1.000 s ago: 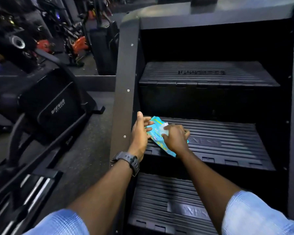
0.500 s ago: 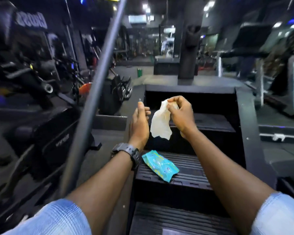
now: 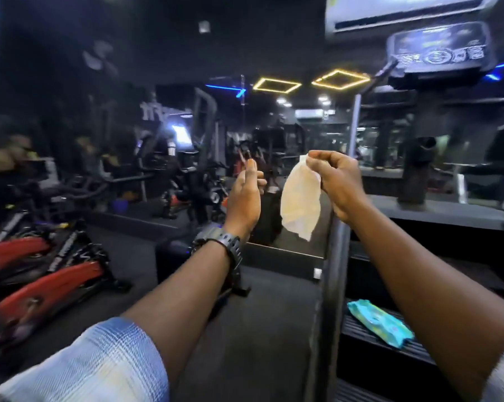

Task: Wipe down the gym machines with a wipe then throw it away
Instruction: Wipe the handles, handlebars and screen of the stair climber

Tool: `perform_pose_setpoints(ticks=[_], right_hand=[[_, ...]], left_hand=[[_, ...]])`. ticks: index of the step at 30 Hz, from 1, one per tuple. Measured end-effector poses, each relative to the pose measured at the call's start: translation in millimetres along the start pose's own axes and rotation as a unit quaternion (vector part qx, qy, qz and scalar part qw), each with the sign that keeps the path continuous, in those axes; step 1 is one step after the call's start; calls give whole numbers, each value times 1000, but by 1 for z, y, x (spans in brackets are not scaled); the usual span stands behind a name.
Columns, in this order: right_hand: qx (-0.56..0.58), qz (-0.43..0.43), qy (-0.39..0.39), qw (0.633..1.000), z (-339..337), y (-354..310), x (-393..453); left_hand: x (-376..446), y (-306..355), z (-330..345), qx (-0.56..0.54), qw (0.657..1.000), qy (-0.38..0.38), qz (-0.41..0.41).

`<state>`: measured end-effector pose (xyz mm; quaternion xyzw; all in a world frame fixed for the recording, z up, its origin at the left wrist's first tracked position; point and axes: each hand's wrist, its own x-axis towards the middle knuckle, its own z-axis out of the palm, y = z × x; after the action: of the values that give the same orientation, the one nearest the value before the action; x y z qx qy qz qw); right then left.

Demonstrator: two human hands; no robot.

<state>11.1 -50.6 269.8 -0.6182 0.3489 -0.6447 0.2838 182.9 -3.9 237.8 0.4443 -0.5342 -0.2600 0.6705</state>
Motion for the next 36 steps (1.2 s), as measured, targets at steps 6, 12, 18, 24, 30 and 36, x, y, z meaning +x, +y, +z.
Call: perform_pose_setpoints(ticks=[6, 12, 18, 24, 30, 36], right_hand=[[-30, 10, -69, 997, 123, -14, -4], [-41, -16, -20, 999, 209, 15, 37], [-54, -2, 20, 998, 273, 85, 119], [-36, 10, 49, 998, 329, 133, 215], [-67, 2, 72, 995, 376, 190, 299], [-101, -38, 102, 989, 421, 248, 379]], left_hand=[[22, 9, -137, 30, 997, 68, 18], [75, -17, -205, 50, 995, 79, 23], [176, -75, -224, 59, 996, 59, 25], [300, -116, -229, 50, 997, 49, 28], [421, -175, -225, 13, 999, 26, 42], [543, -239, -216, -15, 998, -32, 47]])
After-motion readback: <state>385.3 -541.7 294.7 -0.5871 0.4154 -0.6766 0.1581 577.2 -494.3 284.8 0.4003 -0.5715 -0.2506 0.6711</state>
